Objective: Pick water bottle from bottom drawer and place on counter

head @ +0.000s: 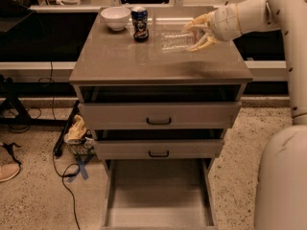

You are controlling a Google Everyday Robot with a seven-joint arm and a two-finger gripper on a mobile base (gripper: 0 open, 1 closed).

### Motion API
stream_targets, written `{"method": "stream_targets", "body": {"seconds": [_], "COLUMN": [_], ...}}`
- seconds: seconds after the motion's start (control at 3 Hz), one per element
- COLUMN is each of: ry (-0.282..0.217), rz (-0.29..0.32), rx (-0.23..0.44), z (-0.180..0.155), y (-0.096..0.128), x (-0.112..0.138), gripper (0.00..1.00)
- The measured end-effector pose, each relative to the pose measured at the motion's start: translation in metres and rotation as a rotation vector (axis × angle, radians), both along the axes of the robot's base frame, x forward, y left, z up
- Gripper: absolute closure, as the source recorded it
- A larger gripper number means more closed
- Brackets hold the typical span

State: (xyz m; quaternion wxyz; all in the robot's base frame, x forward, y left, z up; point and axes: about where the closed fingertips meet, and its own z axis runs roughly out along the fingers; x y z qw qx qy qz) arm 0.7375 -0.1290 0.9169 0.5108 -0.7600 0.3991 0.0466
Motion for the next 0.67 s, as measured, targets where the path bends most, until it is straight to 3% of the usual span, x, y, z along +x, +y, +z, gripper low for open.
{"method": "stream_targets", "body": {"seconds": [0.33, 0.67], "ry": [0.027, 0.058], "rz": [0.029, 0.043], "rx": [-0.006, -0.037], "z": [-0.010, -0.018], "y": [0.017, 0.030], "x": [0.012, 0.021], "gripper": [1.00, 0.81]}}
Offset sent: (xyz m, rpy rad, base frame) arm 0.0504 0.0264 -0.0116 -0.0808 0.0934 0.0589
